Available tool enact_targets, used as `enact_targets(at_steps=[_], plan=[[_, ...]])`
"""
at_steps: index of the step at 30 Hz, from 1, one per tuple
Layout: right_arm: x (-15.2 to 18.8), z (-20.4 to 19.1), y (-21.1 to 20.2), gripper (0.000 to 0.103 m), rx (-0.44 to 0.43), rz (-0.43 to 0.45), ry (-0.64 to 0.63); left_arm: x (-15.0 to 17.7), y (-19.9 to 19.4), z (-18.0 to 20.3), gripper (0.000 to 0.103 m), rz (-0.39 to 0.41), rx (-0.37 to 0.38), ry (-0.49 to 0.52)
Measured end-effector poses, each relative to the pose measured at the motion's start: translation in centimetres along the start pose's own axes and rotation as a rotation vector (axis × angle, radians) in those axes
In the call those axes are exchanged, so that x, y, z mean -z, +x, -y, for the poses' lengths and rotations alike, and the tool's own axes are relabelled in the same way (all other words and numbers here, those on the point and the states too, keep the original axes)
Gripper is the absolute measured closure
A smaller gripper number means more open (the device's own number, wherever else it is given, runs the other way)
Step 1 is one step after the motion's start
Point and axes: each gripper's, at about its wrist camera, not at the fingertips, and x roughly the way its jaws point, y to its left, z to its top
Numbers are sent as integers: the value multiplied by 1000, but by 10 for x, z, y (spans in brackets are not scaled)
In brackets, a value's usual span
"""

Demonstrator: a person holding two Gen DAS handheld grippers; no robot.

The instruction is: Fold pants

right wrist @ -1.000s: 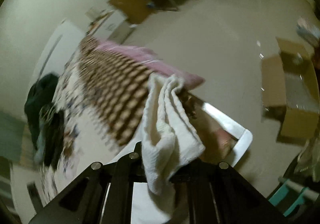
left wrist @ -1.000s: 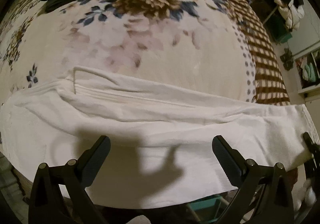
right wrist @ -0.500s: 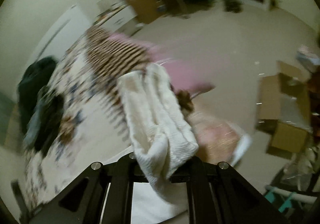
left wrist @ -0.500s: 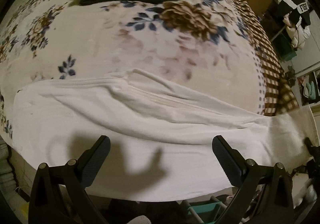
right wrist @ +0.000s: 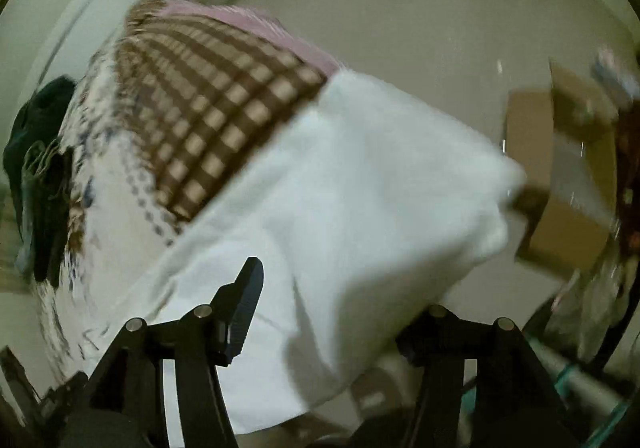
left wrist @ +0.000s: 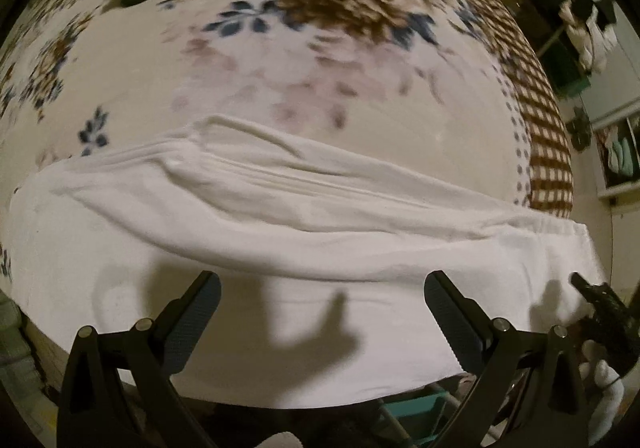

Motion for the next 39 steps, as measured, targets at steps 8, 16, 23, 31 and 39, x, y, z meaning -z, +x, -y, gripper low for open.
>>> enact_targets(at_steps=[8, 16, 23, 31, 39], plan=[[33, 73, -18, 58, -181, 113, 268, 5, 10, 33, 0, -27, -1, 62], [-24, 55, -21, 95, -117, 184, 223, 3, 18, 54, 0, -31, -8, 82], [-19, -47, -34, 96, 44, 275, -287, -2, 15, 66, 0, -11, -3, 83], [21, -116, -48, 96, -71, 255, -470, -7, -7, 44, 0, 39, 16, 12], [130, -234, -30, 96, -248, 113, -708, 10, -43, -59, 0, 82, -27, -112]])
